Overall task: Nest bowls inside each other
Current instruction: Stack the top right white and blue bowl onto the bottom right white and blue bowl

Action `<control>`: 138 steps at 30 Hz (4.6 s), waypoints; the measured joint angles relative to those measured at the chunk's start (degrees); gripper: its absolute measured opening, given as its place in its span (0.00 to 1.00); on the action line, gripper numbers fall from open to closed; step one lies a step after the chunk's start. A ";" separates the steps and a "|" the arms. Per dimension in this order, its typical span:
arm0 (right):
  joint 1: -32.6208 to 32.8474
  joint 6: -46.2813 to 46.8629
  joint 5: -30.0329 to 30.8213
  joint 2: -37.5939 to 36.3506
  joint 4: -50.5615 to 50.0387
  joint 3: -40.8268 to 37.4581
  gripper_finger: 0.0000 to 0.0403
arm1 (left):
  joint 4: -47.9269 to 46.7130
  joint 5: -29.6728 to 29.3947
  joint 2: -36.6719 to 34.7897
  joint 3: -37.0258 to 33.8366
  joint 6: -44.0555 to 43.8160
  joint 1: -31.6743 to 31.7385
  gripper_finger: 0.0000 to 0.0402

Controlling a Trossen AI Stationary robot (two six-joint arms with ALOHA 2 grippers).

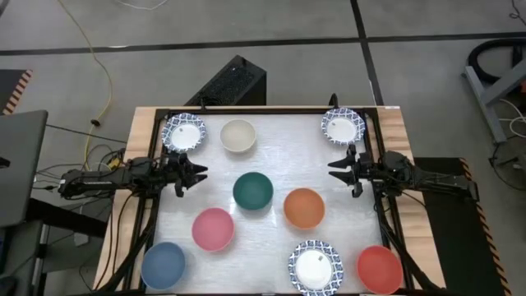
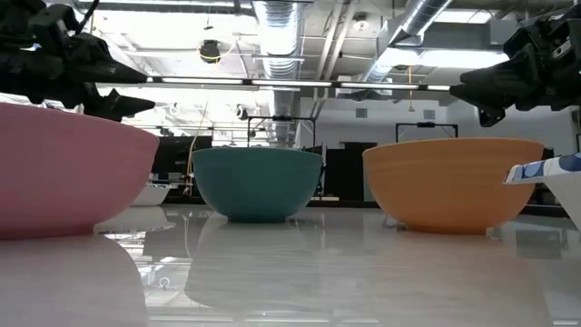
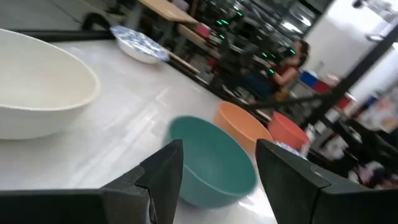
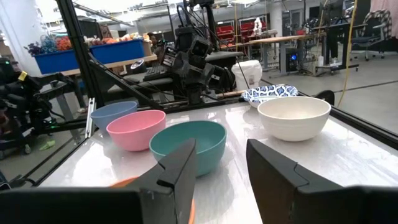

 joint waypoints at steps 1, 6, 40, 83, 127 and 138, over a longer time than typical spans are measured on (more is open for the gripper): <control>-0.12 -0.91 1.38 0.00 0.07 0.01 0.40 | 0.28 -1.20 0.01 0.00 -0.19 0.00 0.48; -1.23 -7.19 4.76 0.00 -0.26 0.01 0.40 | 0.24 -2.92 0.01 0.01 -1.89 0.02 0.48; -1.22 53.04 25.11 -0.02 3.38 0.01 0.40 | 13.35 -10.38 1.56 9.25 -13.08 0.02 0.48; -1.22 10.23 31.31 53.46 -69.48 63.20 0.41 | -58.14 -22.45 40.63 65.90 0.82 0.02 0.48; -21.84 -7.77 20.37 88.75 -60.91 63.15 0.69 | -54.58 -2.40 39.50 53.40 12.84 10.54 0.64; -25.22 -5.76 20.80 94.31 -57.88 63.13 0.58 | -54.62 -4.31 39.45 53.40 14.14 10.54 0.64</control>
